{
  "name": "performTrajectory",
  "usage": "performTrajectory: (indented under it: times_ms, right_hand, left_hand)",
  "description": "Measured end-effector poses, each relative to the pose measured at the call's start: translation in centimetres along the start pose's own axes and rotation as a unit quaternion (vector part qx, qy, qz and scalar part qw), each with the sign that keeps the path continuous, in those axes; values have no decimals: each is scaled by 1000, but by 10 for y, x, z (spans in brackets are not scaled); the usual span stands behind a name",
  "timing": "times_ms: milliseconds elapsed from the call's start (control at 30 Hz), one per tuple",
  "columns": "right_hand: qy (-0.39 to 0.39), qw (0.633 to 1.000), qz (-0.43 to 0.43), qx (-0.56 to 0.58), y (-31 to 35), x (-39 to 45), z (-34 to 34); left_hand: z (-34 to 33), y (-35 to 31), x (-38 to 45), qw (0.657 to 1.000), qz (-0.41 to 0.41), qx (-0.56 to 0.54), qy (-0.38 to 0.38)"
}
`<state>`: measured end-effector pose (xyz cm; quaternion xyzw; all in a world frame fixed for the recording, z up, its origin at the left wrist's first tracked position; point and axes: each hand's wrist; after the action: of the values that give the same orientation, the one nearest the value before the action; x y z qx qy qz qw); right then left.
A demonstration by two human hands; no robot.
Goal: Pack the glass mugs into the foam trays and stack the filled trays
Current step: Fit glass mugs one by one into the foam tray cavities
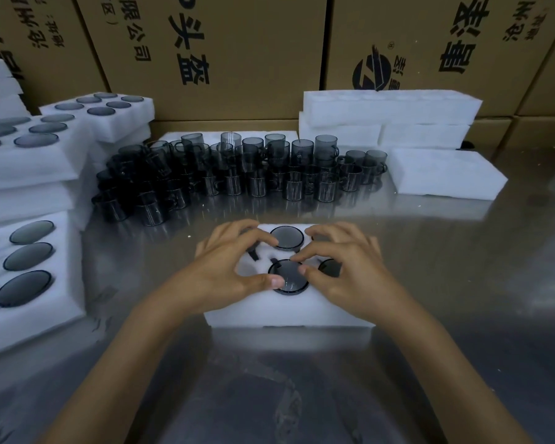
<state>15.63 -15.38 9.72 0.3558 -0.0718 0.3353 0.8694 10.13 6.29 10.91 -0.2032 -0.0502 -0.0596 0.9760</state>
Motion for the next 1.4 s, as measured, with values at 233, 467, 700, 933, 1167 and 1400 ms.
performTrajectory:
  times_ms: [233, 467, 700, 933, 1167, 1400]
  right_hand:
    - [-37, 989, -36, 137, -10, 4, 6]
    - [-215, 915, -179, 290, -41, 11, 11]
    - [-221, 880, -258, 331, -57, 11, 7]
    - [-241, 883, -240, 323, -50, 11, 15]
    - [-213, 937, -115, 253, -16, 8, 18]
    - [-11, 970, 11, 244, 38, 2, -21]
  left_hand:
    - [-5, 34, 13, 969, 59, -149, -186]
    - [-2, 118, 37, 880, 354, -77, -307]
    - [-7, 141, 49, 871, 330, -52, -361]
    - [-1, 121, 43, 882, 246, -77, -396]
    - [21, 34, 20, 905, 125, -137, -383]
    - [26, -8, -11, 955, 117, -76, -261]
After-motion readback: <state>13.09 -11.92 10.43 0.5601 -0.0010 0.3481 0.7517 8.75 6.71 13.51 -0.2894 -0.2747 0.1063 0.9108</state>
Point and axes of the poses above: each hand's wrist, its own x-axis towards the middle knuckle, its own z-axis out of the back of the hand, y = z × x, and after that the axes turned 8 degrees about x, right-handed
